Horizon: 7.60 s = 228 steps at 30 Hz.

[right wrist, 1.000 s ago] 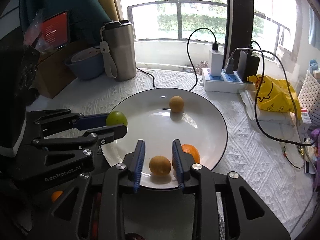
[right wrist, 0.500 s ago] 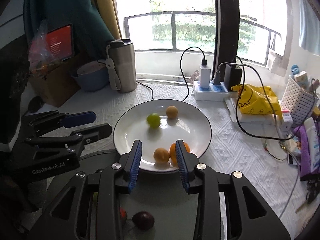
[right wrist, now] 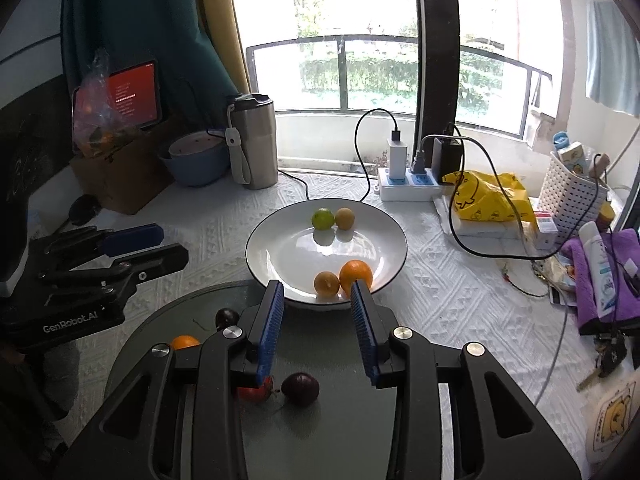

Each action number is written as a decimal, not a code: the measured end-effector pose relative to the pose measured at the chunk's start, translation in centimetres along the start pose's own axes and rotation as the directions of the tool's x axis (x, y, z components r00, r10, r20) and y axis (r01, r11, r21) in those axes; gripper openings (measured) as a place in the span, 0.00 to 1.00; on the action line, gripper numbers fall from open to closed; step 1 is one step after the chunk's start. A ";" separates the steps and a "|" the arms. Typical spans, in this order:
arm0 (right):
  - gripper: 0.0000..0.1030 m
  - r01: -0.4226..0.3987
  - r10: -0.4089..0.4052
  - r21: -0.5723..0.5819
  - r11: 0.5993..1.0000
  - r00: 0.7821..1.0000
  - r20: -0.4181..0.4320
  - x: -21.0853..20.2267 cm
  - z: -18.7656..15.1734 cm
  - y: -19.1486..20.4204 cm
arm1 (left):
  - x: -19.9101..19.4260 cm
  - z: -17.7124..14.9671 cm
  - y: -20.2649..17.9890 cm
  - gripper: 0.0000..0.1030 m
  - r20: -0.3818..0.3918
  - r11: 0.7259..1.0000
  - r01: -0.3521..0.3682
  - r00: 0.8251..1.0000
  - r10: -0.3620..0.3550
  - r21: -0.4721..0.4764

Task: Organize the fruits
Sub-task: 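Grasp the dark plum with the right gripper while the left grasps the large orange, then carry the plum and orange to the bowl and release them, then move both open grippers back over the remaining fruits on the mat, then grasp a red tomato with the right gripper while the left moves to the green tomato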

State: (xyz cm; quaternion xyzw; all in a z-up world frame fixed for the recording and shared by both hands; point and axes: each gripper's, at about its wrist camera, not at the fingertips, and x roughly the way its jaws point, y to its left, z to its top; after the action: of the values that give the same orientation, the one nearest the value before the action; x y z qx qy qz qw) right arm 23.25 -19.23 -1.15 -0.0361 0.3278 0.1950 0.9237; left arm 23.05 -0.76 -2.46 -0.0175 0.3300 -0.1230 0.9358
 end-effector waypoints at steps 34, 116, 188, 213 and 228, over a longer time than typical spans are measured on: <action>0.36 -0.100 0.108 0.069 0.993 0.986 -0.123 2.6 -5.8 -0.8 | 2.8 -7.3 -1.4 0.66 -0.184 0.998 -0.050 0.982 0.046 -0.021; 0.30 -0.022 0.022 0.035 0.999 1.000 -0.009 5.7 4.9 -6.7 | 7.2 3.9 -0.9 0.39 -0.036 0.993 0.011 0.999 -0.007 0.121; 0.45 -0.010 0.015 0.083 0.996 0.998 -0.055 2.9 -0.9 -2.9 | 0.3 -1.9 1.4 0.49 -0.008 0.996 0.070 0.997 -0.071 -0.062; 0.61 -0.212 0.209 0.011 0.977 0.952 -0.222 5.7 -6.0 1.8 | 0.0 -7.8 0.7 0.70 -0.121 0.986 0.010 0.992 -0.030 -0.164; 0.35 -0.236 0.232 -0.002 0.972 0.956 -0.180 4.6 -5.7 1.0 | 1.8 -6.9 -1.9 0.70 -0.161 0.992 -0.014 0.987 -0.006 -0.123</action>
State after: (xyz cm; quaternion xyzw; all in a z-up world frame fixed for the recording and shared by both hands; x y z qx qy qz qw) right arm 22.78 -17.89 -8.35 -0.0252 0.4089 0.3026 0.8606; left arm 19.69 -2.71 -8.74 -0.0647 0.4116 -0.1016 0.9034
